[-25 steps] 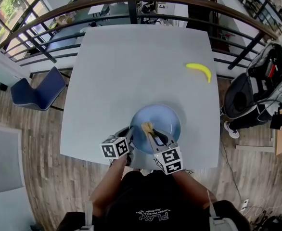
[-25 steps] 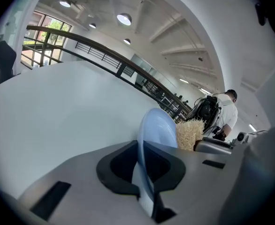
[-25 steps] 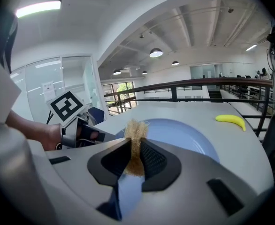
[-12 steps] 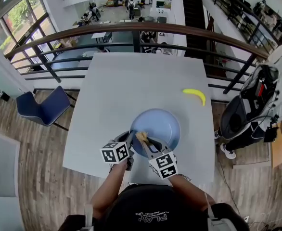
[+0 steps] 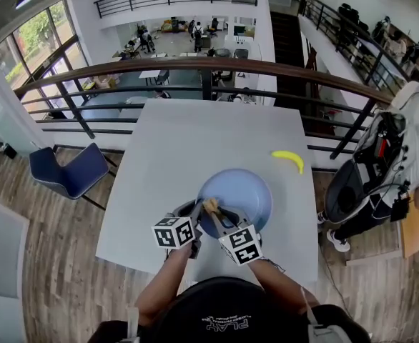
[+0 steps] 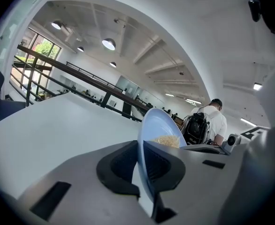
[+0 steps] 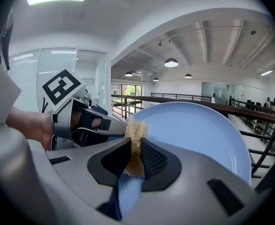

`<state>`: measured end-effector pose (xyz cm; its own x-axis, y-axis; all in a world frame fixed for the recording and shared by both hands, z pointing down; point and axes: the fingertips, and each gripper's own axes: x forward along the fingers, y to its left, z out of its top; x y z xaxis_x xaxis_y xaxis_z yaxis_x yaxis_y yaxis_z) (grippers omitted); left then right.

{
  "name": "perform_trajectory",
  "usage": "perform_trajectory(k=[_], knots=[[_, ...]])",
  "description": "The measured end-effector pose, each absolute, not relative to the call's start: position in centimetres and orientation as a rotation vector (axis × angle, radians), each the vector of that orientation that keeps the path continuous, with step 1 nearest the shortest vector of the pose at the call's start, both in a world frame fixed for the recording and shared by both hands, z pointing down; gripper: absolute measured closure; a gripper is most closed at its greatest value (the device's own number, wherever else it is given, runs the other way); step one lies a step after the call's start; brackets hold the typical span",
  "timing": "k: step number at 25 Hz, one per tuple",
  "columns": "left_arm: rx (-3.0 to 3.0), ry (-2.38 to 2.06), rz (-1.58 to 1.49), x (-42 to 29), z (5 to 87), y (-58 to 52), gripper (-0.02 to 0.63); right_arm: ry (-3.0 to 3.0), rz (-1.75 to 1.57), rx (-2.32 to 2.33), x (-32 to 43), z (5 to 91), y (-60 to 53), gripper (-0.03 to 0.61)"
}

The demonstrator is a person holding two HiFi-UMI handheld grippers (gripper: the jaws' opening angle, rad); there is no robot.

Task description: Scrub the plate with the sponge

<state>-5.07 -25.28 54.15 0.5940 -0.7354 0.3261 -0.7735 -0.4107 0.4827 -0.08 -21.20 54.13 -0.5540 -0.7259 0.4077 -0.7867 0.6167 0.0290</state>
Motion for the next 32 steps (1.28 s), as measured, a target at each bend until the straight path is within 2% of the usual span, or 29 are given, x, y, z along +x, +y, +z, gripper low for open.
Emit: perform_trajectory(k=[17, 32], knots=[[2.255, -1.167, 0.063, -7.4, 53.6, -26.4, 0.584, -2.432, 0.176, 1.282, -2.0, 52.5, -25.4, 0.509], [2.265, -1.162, 0.087, -6.4, 53.2, -25.6, 0.581, -2.396, 0.228, 1.478, 4.3, 51.6, -27.3, 0.509]])
